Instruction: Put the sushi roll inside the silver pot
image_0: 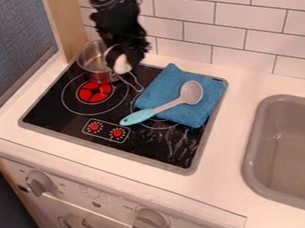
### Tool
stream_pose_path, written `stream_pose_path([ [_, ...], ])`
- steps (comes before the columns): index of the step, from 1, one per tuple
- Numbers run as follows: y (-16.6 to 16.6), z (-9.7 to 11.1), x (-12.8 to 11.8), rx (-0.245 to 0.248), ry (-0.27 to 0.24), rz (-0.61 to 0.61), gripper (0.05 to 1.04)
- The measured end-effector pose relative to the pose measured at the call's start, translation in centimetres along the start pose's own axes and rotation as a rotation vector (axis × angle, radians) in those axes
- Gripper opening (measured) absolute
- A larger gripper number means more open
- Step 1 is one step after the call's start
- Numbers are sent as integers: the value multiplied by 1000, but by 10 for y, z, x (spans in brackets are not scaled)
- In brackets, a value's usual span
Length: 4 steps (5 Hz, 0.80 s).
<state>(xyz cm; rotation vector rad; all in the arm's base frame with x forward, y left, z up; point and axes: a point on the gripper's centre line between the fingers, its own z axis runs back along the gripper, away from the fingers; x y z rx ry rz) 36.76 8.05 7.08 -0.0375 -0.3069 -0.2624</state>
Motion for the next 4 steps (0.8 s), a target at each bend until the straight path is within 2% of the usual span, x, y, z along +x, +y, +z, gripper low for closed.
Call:
stream_pose_path([
  [1,34,-25,-1,-15,34,18,464],
  [2,55,-39,12,-28,45,9,463],
  [3,62,-55,22,-55,43,-4,463],
  [4,63,-62,23,-63,43,-7,542],
])
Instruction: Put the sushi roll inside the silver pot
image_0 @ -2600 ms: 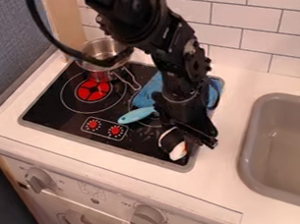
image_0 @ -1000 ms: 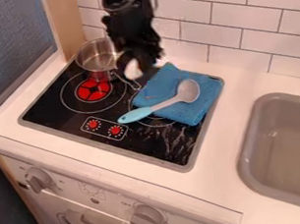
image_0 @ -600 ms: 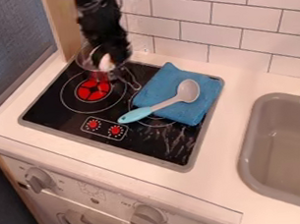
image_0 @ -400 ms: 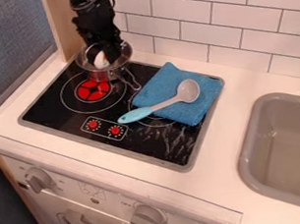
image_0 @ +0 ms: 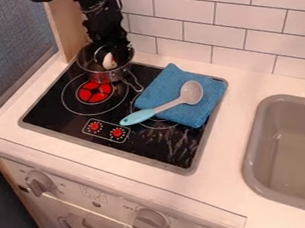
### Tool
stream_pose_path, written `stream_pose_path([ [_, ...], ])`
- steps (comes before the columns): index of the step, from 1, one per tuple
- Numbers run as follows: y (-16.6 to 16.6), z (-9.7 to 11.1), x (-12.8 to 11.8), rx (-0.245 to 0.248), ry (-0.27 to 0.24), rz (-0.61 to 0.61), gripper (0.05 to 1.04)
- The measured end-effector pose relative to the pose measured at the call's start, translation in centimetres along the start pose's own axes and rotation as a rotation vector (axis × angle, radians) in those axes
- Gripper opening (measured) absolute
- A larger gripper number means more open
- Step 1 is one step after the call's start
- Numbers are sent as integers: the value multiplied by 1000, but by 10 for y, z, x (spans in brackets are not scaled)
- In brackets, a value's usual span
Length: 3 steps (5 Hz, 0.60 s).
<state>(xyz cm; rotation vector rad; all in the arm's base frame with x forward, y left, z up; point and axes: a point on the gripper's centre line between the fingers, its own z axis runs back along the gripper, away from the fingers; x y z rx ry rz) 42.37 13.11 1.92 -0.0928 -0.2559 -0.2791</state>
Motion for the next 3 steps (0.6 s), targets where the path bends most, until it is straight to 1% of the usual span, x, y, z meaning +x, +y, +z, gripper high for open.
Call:
stream_pose_path([
  [1,-4,-5,-3,-20,3,31,845],
  [2,-9,-5,-6,-10,8,42,989],
  [3,-17,-4,-4,-10,18,22,990],
])
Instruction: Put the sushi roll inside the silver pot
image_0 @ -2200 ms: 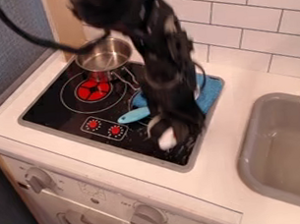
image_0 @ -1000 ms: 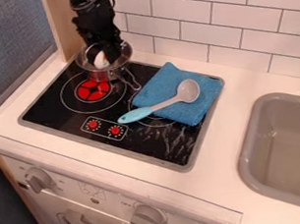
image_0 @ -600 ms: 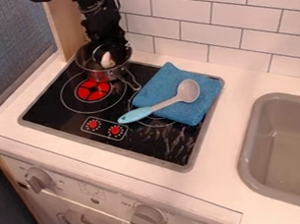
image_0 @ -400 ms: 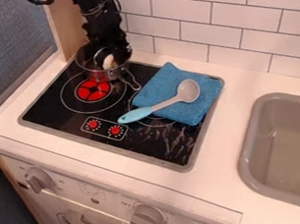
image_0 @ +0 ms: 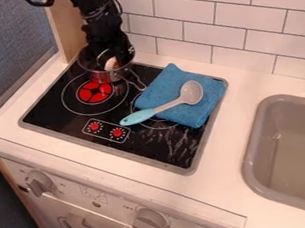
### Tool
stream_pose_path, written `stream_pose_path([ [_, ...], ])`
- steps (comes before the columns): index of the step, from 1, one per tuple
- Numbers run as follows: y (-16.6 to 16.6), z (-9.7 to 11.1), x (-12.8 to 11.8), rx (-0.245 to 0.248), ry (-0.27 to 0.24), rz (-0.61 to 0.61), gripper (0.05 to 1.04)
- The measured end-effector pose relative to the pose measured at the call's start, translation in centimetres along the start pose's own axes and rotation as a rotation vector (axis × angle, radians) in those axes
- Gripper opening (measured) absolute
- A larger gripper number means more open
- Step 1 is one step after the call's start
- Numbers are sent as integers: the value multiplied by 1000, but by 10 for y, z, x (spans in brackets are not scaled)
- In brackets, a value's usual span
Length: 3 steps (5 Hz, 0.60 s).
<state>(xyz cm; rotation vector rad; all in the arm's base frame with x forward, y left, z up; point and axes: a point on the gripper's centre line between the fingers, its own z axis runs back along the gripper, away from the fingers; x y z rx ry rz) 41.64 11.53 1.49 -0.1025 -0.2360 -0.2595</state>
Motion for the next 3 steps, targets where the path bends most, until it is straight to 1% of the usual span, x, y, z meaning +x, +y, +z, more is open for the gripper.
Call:
stream_pose_path([
  [1,-11,6,0,-7,9,-21,994],
  [2,-16,29,4,16,-25,-35,997],
  [3,-31,56,11,32,-66,-62,997],
])
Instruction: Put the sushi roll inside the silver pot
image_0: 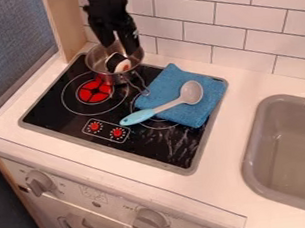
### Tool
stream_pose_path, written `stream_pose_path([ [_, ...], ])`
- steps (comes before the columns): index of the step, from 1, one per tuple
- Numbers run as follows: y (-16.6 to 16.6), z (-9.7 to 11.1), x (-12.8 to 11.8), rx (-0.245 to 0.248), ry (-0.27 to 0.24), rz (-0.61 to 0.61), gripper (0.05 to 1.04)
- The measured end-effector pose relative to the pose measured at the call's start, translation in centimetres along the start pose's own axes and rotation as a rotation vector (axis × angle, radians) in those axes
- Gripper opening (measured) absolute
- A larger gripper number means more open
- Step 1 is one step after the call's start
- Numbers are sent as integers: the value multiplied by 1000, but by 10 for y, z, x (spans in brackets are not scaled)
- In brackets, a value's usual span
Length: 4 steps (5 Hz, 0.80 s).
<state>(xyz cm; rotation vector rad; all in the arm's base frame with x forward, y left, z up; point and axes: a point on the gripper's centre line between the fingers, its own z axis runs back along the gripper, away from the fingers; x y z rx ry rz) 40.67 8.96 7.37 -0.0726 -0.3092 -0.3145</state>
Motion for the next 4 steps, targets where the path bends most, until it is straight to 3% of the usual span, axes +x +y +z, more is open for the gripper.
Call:
stream_pose_path([
  [1,-16,20,6,17,-12,-32,997],
  [3,-57,64,8,40,-85,-69,999],
  [4,-55,66,7,46,-87,-66,999],
])
